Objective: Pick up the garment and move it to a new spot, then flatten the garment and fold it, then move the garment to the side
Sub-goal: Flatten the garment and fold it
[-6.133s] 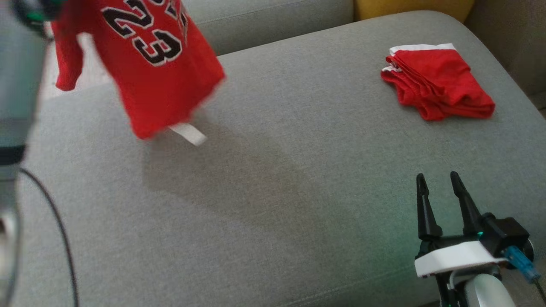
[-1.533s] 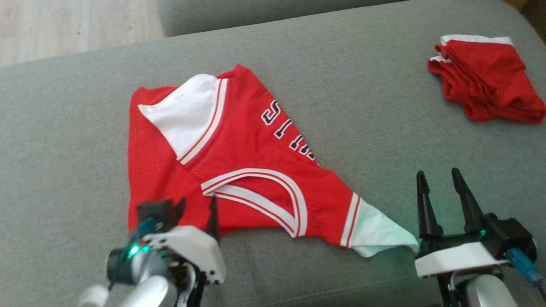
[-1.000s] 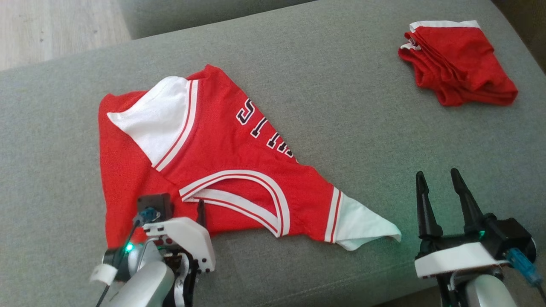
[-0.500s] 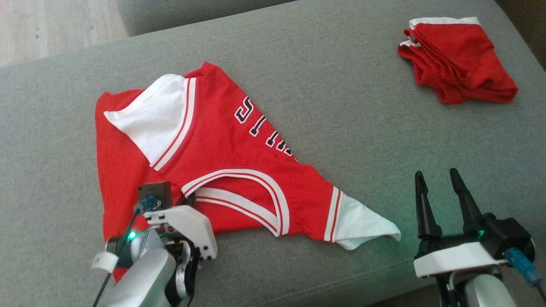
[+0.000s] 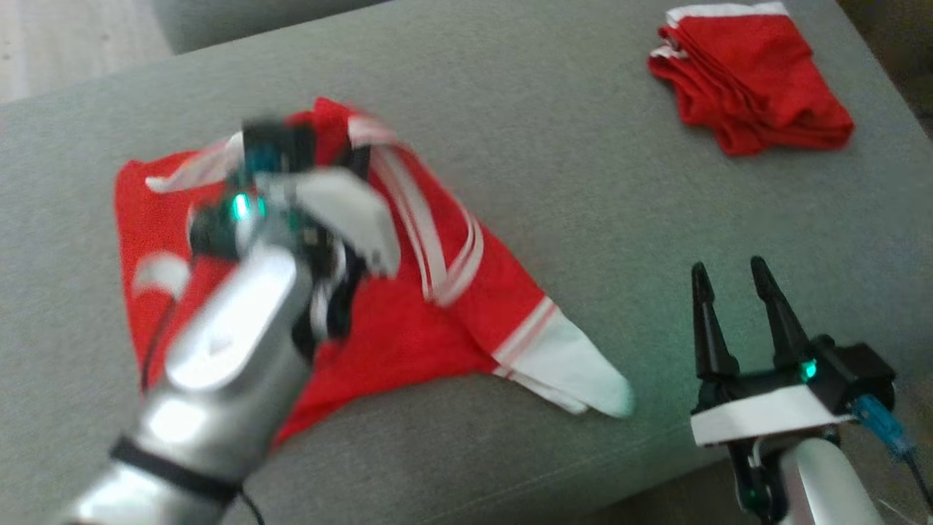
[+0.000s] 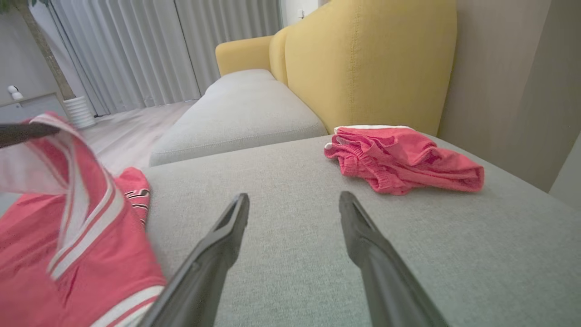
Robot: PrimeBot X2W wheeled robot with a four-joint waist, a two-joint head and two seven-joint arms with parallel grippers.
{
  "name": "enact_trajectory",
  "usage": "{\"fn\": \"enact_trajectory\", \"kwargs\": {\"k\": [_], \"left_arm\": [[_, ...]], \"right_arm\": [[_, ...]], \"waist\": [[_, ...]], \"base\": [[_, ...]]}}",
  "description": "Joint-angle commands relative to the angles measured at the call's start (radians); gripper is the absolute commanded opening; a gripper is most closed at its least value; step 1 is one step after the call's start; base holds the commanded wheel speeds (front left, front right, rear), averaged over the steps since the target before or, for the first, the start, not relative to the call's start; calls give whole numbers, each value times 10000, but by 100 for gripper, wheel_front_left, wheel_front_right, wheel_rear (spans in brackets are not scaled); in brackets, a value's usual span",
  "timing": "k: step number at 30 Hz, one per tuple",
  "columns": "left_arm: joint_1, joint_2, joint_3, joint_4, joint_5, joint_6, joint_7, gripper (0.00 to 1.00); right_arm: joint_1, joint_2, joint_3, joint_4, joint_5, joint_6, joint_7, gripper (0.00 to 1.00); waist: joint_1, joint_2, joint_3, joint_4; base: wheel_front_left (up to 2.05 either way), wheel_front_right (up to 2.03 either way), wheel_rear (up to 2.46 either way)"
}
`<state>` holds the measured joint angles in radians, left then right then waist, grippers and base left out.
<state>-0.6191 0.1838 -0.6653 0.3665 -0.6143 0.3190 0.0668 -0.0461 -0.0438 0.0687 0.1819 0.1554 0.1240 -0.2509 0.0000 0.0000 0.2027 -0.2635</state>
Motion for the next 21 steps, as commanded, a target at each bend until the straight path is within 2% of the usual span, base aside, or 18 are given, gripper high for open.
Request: {"fn": "enact_trajectory", "kwargs": {"k": [1,4,5,9,13,17,18,19,20,21], "left_arm": [[-800,105,374,-210,99,-75,52,0],[-2006,72,480,521,134,-361,266,0],[-2677,-9,614,1127,59,-533,310,0],[-3816,-37,554,2458,274,-859,189,0],[-4661,-29,418,3755,585,-1143,-311,0],[-5133,-166,373,4828,650,-1630,-1166,0],[-5209,-241,451,5046,574,-1729,-1443,12],[-5263,-309,481,5285,525,-1846,-1650,46],[-5311,-351,475,5530,515,-1953,-1827,100],[-5355,-398,485,5745,487,-2059,-1997,100]], "right_arm": [[-335,-64,271,-266,90,67,-109,100],[-566,-64,501,-226,320,67,-109,100],[-674,-64,633,-184,496,67,-109,100],[-766,-64,850,-35,811,67,-109,100],[-815,-64,1021,64,1057,67,-109,100],[-832,-64,1180,125,1199,67,-109,100],[-837,-64,1190,130,1213,67,-109,100],[-840,-64,1192,135,1219,67,-109,100],[-841,-64,1192,144,1217,67,-109,100],[-841,-64,1188,154,1210,67,-109,100]], "waist": [[0,0,203,-273],[0,0,424,-808],[0,0,544,-1189],[0,0,727,-1927],[0,0,885,-2549],[0,0,936,-2962],[0,0,948,-3012],[0,0,945,-3040],[0,0,933,-3057],[0,0,918,-3063]], "base": [[0,0,0],[0,0,0],[0,0,0],[0,0,0],[0,0,0],[0,0,0],[0,0,0],[0,0,0],[0,0,0],[0,0,0]]}}
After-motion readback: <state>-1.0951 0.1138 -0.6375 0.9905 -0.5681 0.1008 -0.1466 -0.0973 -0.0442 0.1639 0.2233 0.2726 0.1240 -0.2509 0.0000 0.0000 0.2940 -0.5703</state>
